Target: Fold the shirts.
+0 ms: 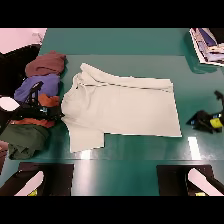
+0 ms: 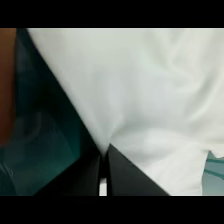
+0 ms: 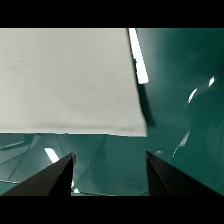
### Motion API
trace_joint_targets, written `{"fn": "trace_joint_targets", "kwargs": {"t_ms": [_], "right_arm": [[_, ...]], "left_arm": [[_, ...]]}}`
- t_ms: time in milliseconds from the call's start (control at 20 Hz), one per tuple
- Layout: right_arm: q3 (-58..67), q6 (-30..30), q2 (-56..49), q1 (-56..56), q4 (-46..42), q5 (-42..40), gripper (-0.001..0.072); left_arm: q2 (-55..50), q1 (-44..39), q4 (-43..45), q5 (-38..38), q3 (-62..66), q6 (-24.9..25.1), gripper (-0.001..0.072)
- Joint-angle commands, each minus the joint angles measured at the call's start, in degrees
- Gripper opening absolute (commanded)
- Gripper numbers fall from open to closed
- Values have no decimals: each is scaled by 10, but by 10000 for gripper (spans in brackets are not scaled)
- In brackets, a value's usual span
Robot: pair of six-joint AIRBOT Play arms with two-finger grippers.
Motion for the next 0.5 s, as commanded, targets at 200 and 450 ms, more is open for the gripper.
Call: {"fn": "trace_joint_targets", "kwargs": {"t_ms": [200, 450], "right_arm": [[-157, -24, -39, -78, 90, -104, 430], [-122, -24, -85, 32, 99, -146, 245]], "left_arm": [[13, 0, -2, -7, 8, 2, 26], [13, 0, -4, -9, 8, 2, 26]]}}
